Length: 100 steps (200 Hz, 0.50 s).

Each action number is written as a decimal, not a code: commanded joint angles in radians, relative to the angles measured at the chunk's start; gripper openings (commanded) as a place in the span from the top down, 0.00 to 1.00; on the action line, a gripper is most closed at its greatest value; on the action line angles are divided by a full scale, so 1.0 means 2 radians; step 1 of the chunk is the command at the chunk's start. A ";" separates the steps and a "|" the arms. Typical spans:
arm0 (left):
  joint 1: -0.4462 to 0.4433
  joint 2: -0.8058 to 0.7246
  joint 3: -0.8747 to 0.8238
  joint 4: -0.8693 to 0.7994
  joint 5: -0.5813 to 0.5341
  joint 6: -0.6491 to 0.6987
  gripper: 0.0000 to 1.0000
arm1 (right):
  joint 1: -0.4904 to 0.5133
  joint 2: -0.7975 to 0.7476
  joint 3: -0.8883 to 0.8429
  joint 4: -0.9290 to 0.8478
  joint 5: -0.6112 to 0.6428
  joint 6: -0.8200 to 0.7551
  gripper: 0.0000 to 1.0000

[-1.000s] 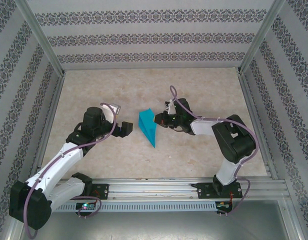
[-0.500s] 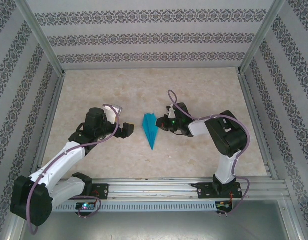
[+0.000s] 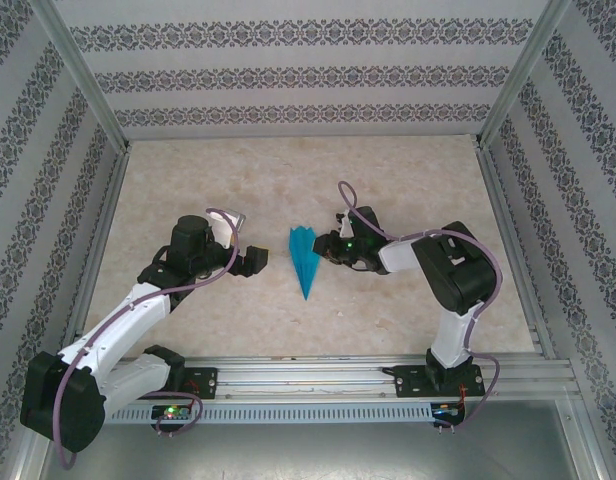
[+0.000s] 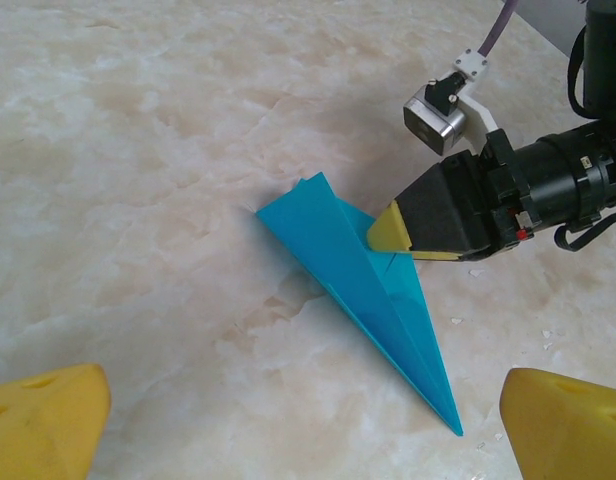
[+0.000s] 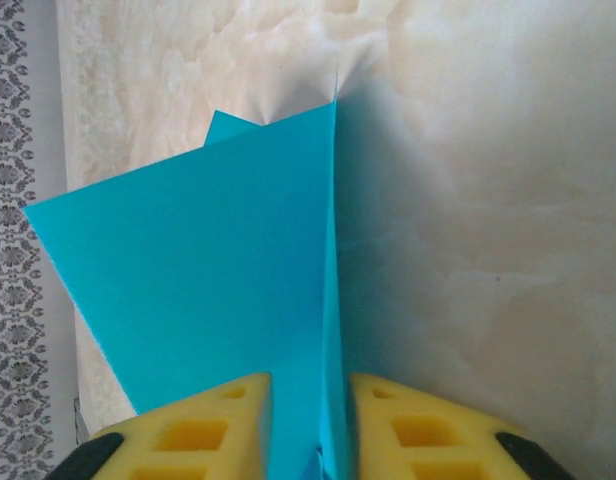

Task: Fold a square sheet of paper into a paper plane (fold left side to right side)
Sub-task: Place the paper plane at the center of the table.

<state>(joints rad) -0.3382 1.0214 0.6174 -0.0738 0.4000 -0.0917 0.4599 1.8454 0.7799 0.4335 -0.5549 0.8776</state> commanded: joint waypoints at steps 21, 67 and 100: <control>0.007 -0.002 0.000 0.014 0.016 0.013 0.00 | -0.004 -0.060 -0.006 -0.064 0.041 -0.044 0.49; 0.006 -0.014 0.004 -0.011 0.049 0.030 0.00 | 0.002 -0.138 0.031 -0.252 0.101 -0.117 0.36; 0.005 -0.021 0.018 -0.062 0.045 0.058 0.00 | 0.030 -0.154 0.086 -0.399 0.139 -0.128 0.35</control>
<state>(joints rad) -0.3382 1.0065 0.6220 -0.1131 0.4713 -0.0448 0.4755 1.5600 0.8692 -0.0780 -0.3649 0.6819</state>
